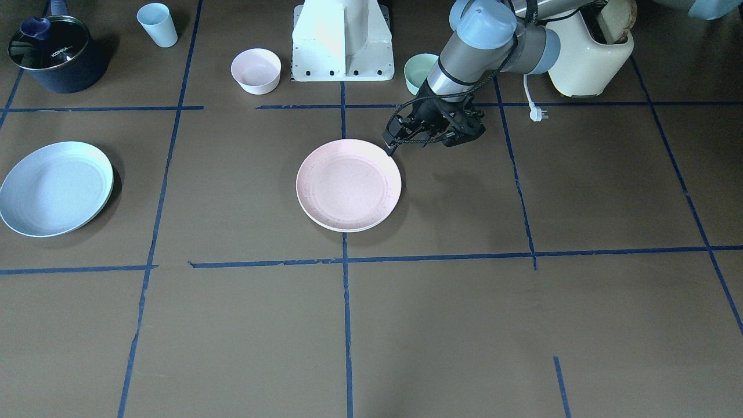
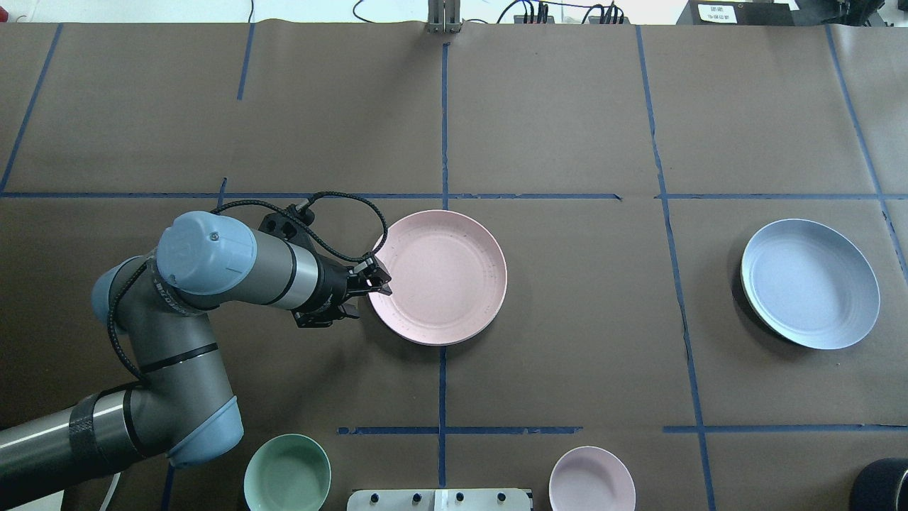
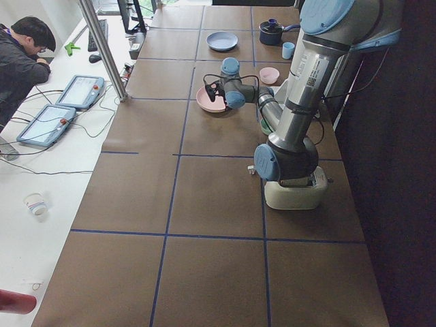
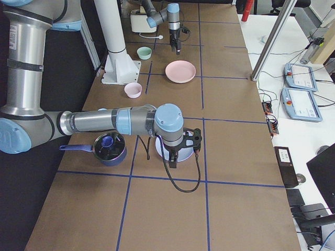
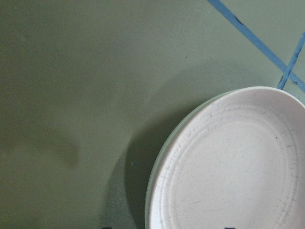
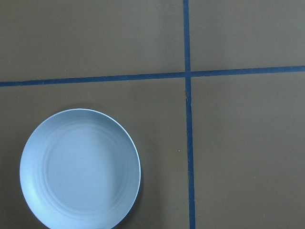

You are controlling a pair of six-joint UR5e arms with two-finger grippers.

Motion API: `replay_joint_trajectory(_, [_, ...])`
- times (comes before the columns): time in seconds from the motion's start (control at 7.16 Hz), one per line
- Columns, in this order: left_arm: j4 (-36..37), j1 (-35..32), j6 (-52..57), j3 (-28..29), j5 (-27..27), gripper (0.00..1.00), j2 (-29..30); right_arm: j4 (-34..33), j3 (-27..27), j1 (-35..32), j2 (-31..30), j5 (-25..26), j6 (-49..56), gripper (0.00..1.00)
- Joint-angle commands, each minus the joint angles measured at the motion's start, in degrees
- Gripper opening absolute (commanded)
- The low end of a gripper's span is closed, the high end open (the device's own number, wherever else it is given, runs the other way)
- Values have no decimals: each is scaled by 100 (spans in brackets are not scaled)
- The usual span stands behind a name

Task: Stack three plates with pink and blue
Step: 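Open the left gripper and withdraw the left arm from the stack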

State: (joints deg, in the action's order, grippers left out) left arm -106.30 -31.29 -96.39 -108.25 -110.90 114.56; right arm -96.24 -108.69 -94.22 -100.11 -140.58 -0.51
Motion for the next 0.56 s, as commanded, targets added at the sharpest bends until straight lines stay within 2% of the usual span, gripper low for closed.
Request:
replay_joint_trajectory(0.0, [1705,-471,1635,-897,-90,100,-143,9,23,429,-9,31,-194,100])
replay_joint_trajectory(0.14, [1657,-587,2007,-969,-90,100,-510,9,32,553,0,31,-222,100])
replay_joint_trajectory(0.28, [1691,-989,2985,-918,-133,100,-757,70,32,676,9,22,-466,100])
replay_joint_trajectory(0.42, [1709,-1315,3638,-909,-142,100,-1073,784,249,877,0,22,-1025,100])
